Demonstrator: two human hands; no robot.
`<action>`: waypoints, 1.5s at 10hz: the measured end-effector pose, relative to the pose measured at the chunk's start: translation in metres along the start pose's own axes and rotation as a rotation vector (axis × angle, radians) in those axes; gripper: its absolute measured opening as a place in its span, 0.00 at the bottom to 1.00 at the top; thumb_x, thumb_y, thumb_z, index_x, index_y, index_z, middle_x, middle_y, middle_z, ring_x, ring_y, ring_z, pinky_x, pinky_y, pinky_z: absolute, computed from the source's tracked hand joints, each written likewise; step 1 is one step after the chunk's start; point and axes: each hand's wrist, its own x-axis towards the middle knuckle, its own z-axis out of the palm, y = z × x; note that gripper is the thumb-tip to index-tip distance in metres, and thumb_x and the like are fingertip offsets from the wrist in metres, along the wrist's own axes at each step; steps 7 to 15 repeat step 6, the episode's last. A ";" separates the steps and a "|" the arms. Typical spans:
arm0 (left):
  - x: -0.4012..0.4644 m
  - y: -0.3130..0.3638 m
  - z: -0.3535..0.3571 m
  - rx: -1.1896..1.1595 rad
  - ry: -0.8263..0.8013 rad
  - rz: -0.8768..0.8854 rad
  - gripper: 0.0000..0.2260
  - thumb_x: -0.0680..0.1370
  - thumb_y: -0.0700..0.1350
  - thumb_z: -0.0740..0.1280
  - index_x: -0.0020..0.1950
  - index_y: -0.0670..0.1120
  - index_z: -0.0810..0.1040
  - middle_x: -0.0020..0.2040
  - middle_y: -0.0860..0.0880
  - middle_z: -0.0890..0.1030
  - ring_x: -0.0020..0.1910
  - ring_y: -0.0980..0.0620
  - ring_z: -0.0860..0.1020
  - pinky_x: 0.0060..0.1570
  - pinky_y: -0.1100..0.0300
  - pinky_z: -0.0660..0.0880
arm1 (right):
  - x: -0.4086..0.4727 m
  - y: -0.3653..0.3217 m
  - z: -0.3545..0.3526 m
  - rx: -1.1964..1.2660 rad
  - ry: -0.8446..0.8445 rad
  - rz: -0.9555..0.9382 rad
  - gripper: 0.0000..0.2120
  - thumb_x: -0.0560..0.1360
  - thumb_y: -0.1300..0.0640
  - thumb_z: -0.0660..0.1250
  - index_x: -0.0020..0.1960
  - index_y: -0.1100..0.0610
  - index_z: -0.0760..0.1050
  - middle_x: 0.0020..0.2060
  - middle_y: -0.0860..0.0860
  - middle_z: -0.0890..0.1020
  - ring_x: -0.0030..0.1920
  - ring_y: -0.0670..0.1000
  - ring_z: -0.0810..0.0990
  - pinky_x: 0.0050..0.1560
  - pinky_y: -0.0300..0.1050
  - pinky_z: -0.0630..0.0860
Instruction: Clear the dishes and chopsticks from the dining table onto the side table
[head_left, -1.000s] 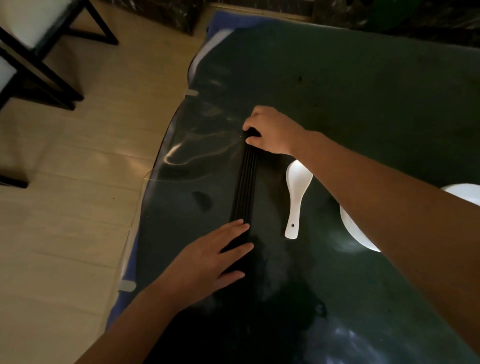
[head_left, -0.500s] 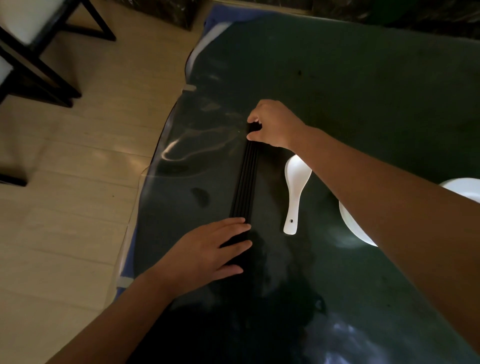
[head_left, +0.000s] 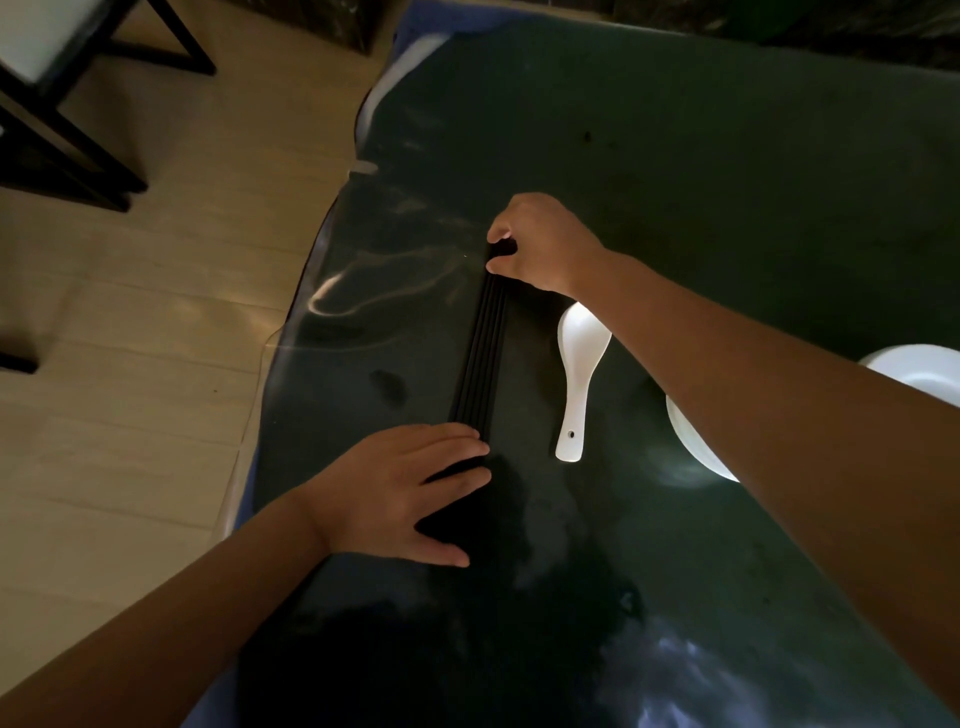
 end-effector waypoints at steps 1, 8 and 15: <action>0.003 -0.005 0.002 0.050 0.014 0.056 0.23 0.72 0.60 0.67 0.51 0.41 0.82 0.53 0.42 0.82 0.57 0.46 0.77 0.51 0.55 0.77 | -0.001 0.000 -0.001 0.023 -0.013 0.008 0.20 0.73 0.52 0.68 0.62 0.59 0.75 0.58 0.57 0.77 0.57 0.56 0.76 0.57 0.46 0.71; 0.017 -0.001 -0.013 0.038 -0.003 0.055 0.23 0.74 0.60 0.63 0.58 0.42 0.79 0.54 0.43 0.81 0.56 0.47 0.75 0.51 0.55 0.75 | -0.016 -0.001 -0.021 -0.021 -0.004 0.030 0.18 0.75 0.52 0.65 0.62 0.60 0.74 0.58 0.58 0.76 0.57 0.57 0.76 0.55 0.48 0.72; 0.017 -0.001 -0.013 0.038 -0.003 0.055 0.23 0.74 0.60 0.63 0.58 0.42 0.79 0.54 0.43 0.81 0.56 0.47 0.75 0.51 0.55 0.75 | -0.016 -0.001 -0.021 -0.021 -0.004 0.030 0.18 0.75 0.52 0.65 0.62 0.60 0.74 0.58 0.58 0.76 0.57 0.57 0.76 0.55 0.48 0.72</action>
